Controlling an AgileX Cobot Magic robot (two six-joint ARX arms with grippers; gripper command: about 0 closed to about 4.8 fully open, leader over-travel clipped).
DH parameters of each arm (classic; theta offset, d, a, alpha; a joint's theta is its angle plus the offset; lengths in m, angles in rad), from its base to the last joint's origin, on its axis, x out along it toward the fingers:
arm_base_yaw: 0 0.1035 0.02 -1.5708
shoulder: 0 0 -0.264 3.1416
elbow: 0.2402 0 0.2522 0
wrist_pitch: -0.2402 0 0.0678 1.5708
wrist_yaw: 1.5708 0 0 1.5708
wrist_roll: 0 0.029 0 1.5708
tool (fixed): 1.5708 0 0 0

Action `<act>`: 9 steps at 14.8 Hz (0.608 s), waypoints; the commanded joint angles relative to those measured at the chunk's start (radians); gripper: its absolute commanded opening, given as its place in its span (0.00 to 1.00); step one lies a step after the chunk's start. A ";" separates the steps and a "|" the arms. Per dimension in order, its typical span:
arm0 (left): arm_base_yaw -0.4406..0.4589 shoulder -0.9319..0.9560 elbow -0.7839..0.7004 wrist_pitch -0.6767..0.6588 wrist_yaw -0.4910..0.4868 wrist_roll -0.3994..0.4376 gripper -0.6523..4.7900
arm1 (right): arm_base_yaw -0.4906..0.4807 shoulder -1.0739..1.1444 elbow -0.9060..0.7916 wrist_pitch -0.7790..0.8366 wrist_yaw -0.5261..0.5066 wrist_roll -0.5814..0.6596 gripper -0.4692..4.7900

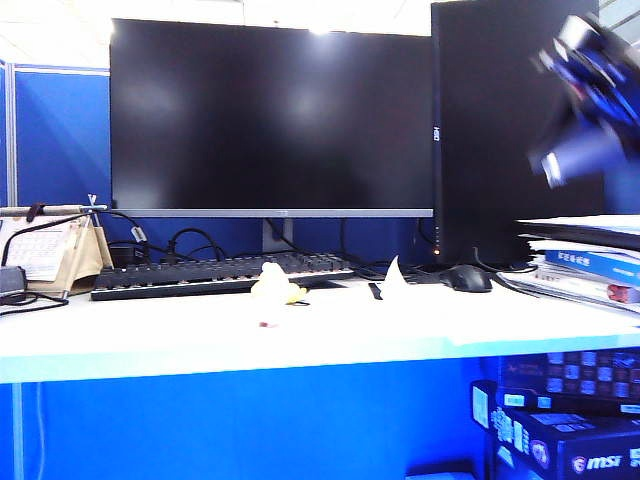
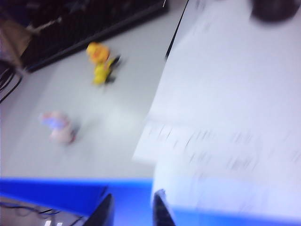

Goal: Pick up the doll with a different color than the other dolls and place it near you.

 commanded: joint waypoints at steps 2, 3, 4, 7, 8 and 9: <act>0.000 0.001 0.002 0.013 0.000 -0.001 0.76 | 0.005 -0.163 -0.308 0.210 0.039 0.087 0.31; 0.000 0.001 0.002 0.013 0.000 -0.001 0.76 | 0.005 -0.190 -0.355 0.222 0.051 0.087 0.31; 0.000 0.000 0.002 0.013 0.000 -0.001 0.76 | 0.005 -0.248 -0.452 0.263 0.056 0.102 0.31; 0.000 0.000 0.002 0.013 0.000 -0.001 0.76 | 0.005 -0.344 -0.608 0.313 0.126 0.135 0.31; 0.000 0.000 0.002 0.013 0.000 -0.001 0.76 | 0.005 -0.366 -0.658 0.313 0.126 0.137 0.31; 0.000 0.000 0.002 0.013 0.000 -0.001 0.76 | 0.005 -0.371 -0.686 0.322 0.130 0.140 0.31</act>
